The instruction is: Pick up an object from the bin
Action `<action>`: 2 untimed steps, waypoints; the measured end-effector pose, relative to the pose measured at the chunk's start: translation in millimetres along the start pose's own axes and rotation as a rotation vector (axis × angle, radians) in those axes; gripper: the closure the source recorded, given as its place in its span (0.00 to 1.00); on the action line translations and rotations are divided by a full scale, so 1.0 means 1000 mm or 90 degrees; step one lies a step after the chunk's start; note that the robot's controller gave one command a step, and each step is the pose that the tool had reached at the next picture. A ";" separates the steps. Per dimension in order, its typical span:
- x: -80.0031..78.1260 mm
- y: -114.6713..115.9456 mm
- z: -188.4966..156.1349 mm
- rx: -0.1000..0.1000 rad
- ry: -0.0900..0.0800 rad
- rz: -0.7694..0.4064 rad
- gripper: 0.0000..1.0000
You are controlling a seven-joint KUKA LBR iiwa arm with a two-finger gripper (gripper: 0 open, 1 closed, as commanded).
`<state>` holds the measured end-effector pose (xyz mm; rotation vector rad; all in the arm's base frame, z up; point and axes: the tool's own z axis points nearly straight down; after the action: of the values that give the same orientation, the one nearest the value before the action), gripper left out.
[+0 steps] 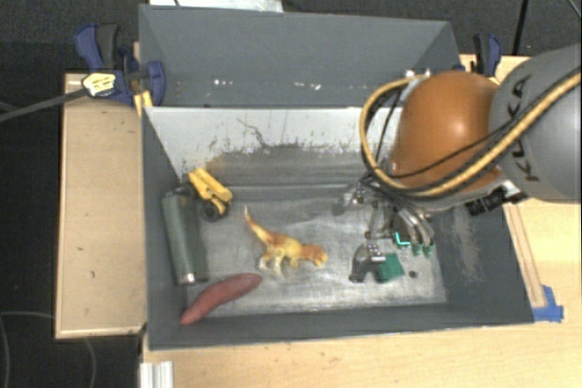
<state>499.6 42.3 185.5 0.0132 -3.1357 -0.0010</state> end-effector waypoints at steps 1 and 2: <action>-0.002 0.000 -0.004 0.000 -0.005 0.001 0.00; -0.018 0.030 0.099 -0.001 -0.011 -0.068 1.00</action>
Offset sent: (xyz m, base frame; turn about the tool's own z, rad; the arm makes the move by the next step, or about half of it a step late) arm 0.0138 0.0294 -0.1016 -0.1107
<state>516.2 72.4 86.6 0.1804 -3.1475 -0.0036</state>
